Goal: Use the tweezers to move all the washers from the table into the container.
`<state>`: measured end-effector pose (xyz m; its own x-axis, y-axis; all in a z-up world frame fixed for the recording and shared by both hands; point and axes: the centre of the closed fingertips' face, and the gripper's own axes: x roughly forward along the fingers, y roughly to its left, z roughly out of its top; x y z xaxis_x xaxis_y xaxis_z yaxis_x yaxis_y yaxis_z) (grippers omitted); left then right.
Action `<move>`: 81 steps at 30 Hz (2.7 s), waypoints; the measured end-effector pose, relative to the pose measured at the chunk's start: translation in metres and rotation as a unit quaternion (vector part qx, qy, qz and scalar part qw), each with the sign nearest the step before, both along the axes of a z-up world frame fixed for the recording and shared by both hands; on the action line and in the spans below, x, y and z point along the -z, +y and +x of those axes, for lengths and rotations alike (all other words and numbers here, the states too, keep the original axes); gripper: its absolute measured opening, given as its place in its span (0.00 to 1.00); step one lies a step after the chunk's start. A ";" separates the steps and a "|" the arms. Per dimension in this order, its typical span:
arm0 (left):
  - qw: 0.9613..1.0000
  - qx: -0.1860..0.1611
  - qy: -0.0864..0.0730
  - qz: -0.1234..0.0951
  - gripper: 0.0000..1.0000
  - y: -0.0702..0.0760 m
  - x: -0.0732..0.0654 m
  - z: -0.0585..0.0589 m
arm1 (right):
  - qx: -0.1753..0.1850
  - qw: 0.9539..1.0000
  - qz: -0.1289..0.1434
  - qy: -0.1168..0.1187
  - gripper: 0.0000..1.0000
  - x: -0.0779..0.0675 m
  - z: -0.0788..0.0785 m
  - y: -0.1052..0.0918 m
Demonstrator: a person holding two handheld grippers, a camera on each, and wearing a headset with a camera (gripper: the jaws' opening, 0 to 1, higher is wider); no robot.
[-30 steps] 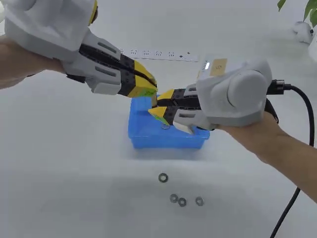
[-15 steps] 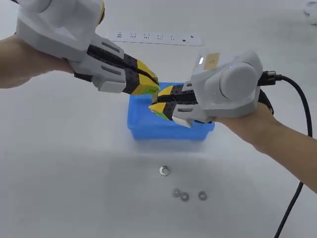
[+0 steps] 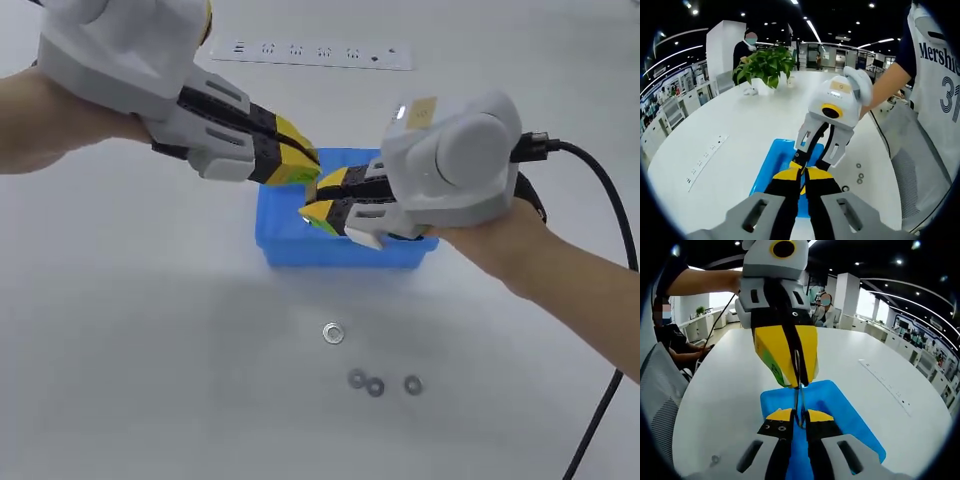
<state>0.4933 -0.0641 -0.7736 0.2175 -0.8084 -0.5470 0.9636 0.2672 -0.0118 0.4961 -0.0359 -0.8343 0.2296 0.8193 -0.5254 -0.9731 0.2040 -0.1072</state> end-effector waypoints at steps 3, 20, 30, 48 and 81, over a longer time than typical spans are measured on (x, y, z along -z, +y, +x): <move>1.000 0.001 0.001 0.000 0.07 -0.001 0.001 -0.002 | 0.001 1.000 -0.001 0.006 0.10 0.002 0.000 -0.001; 1.000 0.008 -0.006 0.003 0.06 -0.002 0.004 0.001 | 0.009 1.000 -0.002 0.009 0.12 0.005 0.002 -0.004; 0.999 0.014 -0.031 -0.001 0.06 -0.004 -0.014 -0.001 | 0.014 1.000 0.011 -0.001 0.12 -0.012 0.003 -0.005; 0.998 0.025 -0.046 -0.024 0.06 -0.015 -0.060 -0.043 | -0.005 0.999 0.035 -0.035 0.12 -0.060 -0.039 -0.017; 0.999 0.010 -0.010 -0.048 0.06 -0.039 -0.051 -0.112 | -0.007 0.999 0.029 -0.020 0.12 -0.048 -0.110 -0.039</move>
